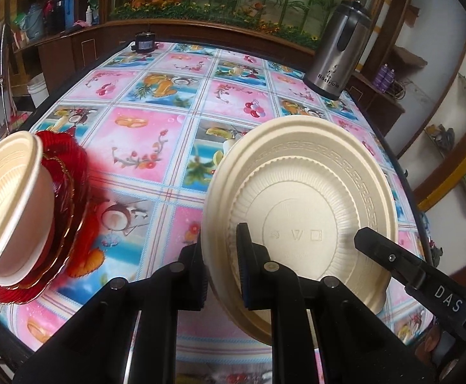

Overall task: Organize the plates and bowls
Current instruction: 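Hold the small beige bowl with the left tool above the stacked bowl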

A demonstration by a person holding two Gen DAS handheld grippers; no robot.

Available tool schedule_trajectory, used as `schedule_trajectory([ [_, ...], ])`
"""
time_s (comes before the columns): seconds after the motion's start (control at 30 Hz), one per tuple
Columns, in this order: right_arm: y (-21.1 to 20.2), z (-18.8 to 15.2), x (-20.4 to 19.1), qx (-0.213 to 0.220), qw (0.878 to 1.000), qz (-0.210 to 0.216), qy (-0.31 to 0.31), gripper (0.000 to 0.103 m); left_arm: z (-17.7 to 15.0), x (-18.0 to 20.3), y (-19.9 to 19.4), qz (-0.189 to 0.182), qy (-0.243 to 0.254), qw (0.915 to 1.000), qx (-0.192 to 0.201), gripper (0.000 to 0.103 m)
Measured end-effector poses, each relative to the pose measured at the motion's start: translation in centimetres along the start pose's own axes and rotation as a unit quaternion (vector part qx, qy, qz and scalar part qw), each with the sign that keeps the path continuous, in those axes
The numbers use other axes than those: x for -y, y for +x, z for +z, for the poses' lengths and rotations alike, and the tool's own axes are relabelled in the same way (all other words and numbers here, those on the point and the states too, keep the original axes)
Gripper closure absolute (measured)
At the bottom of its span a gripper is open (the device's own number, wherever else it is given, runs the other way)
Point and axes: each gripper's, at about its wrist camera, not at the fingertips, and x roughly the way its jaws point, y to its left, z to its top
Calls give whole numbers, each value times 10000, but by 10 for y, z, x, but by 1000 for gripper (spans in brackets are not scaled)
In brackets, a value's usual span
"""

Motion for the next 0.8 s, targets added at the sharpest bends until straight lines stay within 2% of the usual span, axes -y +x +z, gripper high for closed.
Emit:
schedule_trajectory([
  [0.33,0,-7,-47,6,9994,-48,-330,92,-2,-42,-18,-57,-262,9995,160,90],
  [0.6,13,-11,-91,-86,9977,66,-662,92,-2,-84,-35,-9,-555,9979,321,90],
  [0.8,12,-11,-125,-39,9952,200,-960,92,2,-105,-54,71,-704,9958,581,90],
])
